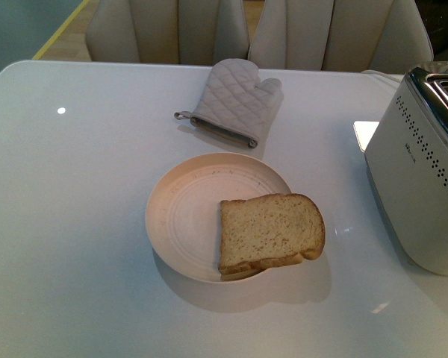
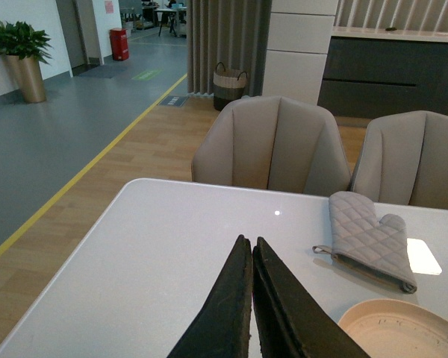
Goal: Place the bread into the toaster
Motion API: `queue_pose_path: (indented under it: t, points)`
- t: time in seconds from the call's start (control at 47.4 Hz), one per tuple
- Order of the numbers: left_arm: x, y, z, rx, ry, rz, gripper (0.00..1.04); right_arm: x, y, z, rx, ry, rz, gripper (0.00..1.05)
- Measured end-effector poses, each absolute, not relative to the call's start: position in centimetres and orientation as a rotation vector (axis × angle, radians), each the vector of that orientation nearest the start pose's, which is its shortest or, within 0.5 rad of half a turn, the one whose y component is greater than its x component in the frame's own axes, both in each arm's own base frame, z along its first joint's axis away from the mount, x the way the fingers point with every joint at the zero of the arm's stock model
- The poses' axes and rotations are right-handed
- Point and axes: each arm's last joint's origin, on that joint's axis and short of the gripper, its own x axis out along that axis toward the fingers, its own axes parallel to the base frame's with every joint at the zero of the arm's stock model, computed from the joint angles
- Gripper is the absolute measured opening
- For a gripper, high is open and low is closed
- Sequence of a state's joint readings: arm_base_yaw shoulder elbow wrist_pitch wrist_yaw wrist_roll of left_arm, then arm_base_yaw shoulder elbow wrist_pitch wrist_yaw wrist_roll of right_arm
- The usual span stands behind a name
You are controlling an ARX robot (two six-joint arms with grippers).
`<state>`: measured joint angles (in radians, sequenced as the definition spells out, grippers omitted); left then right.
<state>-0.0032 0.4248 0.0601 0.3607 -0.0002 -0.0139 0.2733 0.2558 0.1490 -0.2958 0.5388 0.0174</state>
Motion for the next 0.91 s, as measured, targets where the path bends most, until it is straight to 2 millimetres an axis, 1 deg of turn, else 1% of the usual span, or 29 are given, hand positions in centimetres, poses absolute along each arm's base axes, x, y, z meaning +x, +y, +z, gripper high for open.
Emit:
queue_pose_path:
  t: [0.106, 0.211, 0.232, 0.295, 0.38, 0.443, 0.549, 0.591, 0.675, 0.76, 0.844, 0.907]
  points:
    - [12.3, 0.0, 17.9, -0.013, 0.002, -0.003, 0.03, 10.8, 2.1, 18.6, -0.126, 0.314, -0.219, 0.96]
    - [12.1, 0.0, 17.8, -0.012, -0.001, -0.003, 0.03, 12.7, 3.0, 20.3, -0.066, 0.308, -0.146, 0.96]
    - [12.0, 0.0, 17.7, -0.012, -0.002, -0.003, 0.03, 13.2, 3.2, 20.5, -0.056, 0.315, -0.131, 0.96]
    - [11.8, 0.0, 17.0, -0.012, -0.007, -0.003, 0.03, 16.0, 4.2, 21.1, 0.012, 0.354, -0.072, 0.96]
    - [11.6, 0.0, 17.1, -0.011, -0.013, -0.002, 0.03, 19.4, 5.7, 20.9, 0.073, 0.409, -0.016, 0.96]
    - [11.4, 0.0, 17.1, -0.011, -0.012, -0.003, 0.03, 22.0, 6.9, 20.3, 0.117, 0.466, 0.013, 0.96]
    - [11.1, 0.0, 17.0, -0.011, -0.012, -0.003, 0.03, 24.7, 8.4, 18.7, 0.185, 0.578, 0.061, 0.96]
    - [11.1, 0.0, 17.0, -0.011, -0.012, -0.003, 0.03, 25.1, 8.6, 18.2, 0.212, 0.607, 0.074, 0.96]
    - [10.9, 0.0, 17.0, -0.011, -0.013, -0.003, 0.03, 26.0, 9.4, 16.3, 0.26, 0.695, 0.098, 0.96]
    - [10.8, 0.0, 17.0, -0.011, -0.012, -0.003, 0.03, 26.5, 9.7, 14.8, 0.285, 0.746, 0.106, 0.96]
    - [10.0, 0.0, 16.6, -0.011, 0.017, -0.003, 0.03, 27.1, 10.2, 11.9, 0.33, 0.835, 0.11, 0.96]
    - [9.8, 0.0, 16.7, -0.011, -0.004, -0.003, 0.03, 27.4, 10.3, 10.5, 0.346, 0.876, 0.093, 0.96]
